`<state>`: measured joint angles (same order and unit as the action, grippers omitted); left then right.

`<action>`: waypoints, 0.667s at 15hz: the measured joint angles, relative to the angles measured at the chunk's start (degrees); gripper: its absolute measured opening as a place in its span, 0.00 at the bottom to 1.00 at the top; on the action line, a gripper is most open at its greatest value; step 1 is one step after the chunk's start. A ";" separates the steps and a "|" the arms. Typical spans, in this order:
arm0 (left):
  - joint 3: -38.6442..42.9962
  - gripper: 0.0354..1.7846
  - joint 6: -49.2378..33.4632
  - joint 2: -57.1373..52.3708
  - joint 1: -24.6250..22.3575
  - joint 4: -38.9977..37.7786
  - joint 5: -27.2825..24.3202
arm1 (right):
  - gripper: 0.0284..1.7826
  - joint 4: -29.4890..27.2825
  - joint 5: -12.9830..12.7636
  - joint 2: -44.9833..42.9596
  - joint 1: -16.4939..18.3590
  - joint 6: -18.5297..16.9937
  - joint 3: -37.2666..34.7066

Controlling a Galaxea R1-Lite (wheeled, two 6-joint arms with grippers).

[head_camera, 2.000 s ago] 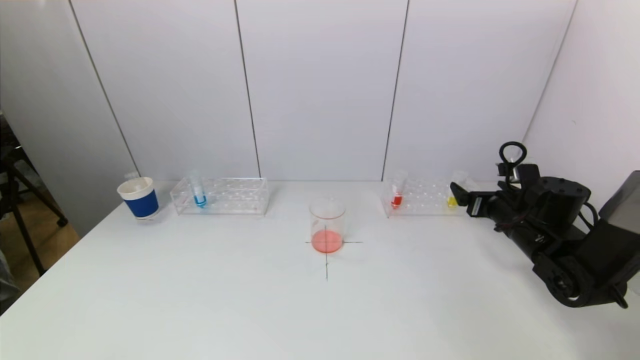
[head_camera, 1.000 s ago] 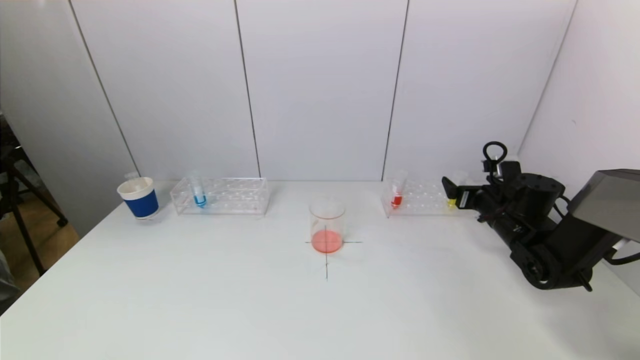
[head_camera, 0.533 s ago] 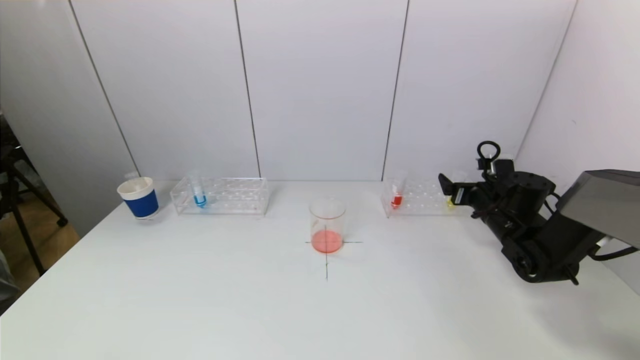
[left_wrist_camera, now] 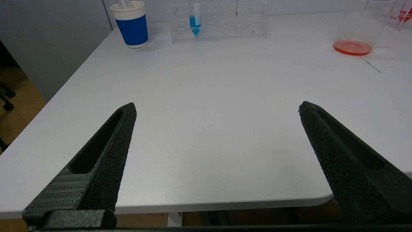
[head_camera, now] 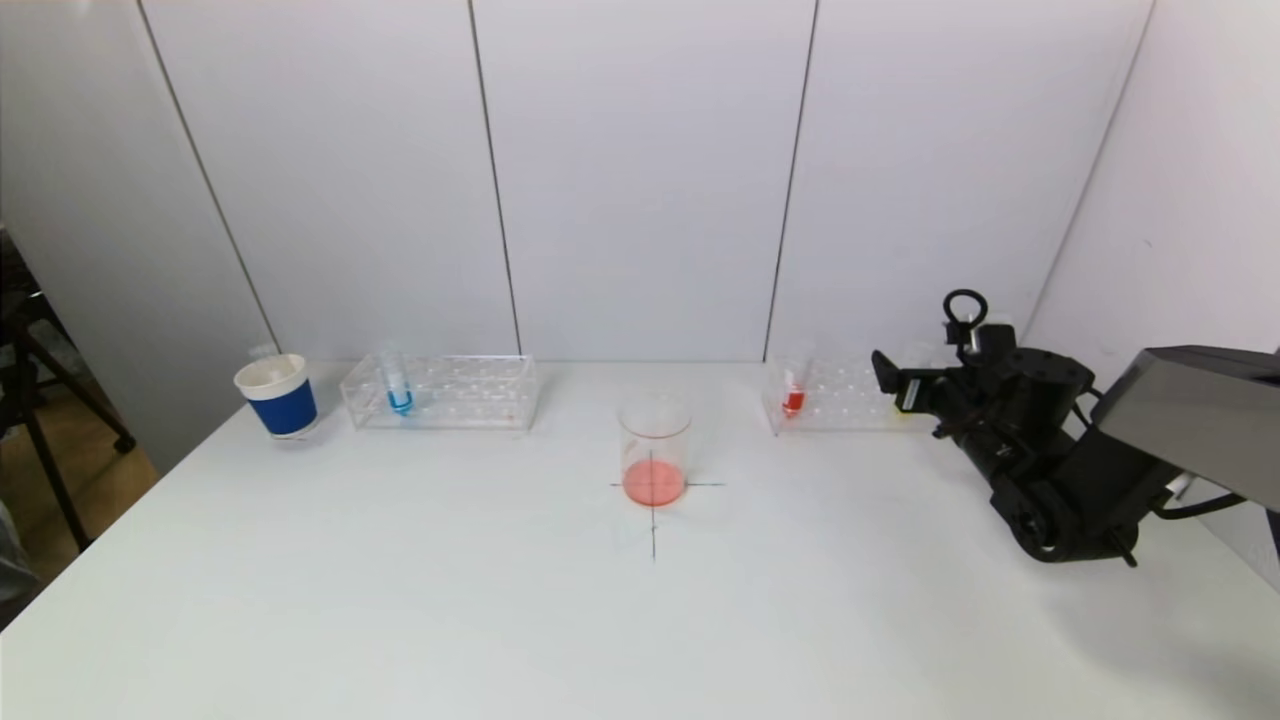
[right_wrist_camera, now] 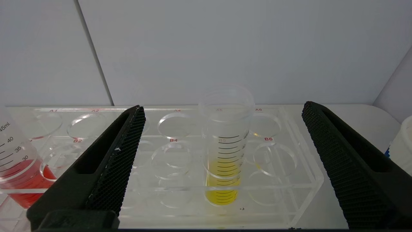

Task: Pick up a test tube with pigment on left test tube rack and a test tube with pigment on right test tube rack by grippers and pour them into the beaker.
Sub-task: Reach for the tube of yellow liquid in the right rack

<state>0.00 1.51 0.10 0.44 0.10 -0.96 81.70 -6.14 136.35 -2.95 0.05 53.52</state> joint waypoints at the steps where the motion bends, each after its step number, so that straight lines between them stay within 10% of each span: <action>1: 0.00 0.99 -0.02 0.00 0.00 0.00 0.06 | 0.99 0.00 0.00 0.20 0.01 0.00 0.28; 10: 0.00 0.99 -0.04 0.00 0.00 0.00 0.02 | 0.99 -0.09 -0.07 1.46 0.06 0.26 1.77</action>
<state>0.00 1.48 0.10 0.44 0.10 -0.94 81.62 -6.22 137.81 -2.89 0.30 55.28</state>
